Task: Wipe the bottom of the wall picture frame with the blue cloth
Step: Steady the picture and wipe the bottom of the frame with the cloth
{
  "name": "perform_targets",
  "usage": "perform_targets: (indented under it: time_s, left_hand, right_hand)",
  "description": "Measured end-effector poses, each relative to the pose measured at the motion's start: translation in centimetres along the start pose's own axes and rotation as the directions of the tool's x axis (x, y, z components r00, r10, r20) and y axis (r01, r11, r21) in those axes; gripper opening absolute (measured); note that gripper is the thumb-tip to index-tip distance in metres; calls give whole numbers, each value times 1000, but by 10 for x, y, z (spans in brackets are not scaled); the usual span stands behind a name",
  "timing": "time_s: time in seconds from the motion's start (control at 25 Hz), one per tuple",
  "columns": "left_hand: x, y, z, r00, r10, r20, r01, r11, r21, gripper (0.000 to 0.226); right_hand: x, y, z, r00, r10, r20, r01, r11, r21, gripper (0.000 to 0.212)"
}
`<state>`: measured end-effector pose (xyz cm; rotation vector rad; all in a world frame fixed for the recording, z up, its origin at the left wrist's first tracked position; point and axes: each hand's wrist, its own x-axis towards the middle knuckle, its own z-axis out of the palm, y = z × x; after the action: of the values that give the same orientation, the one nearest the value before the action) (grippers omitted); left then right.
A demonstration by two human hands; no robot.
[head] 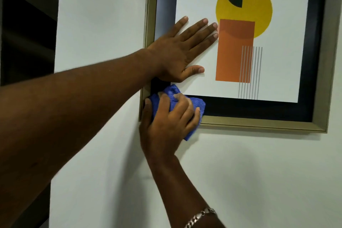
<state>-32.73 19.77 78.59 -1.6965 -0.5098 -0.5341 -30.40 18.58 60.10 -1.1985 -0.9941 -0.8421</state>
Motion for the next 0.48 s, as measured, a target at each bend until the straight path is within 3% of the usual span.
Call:
perform_targets:
  time_s: [0.24, 0.48]
  left_hand:
    - [-3, 2, 7, 998, -19, -61, 20, 1000, 11, 79]
    - [-5, 4, 5, 999, -21, -32, 22, 999, 40, 75]
  right_hand:
    - [6, 37, -6, 957, -281, 72, 279, 960, 25, 31]
    - [22, 83, -17, 943, -332, -37, 334, 940, 67, 27]
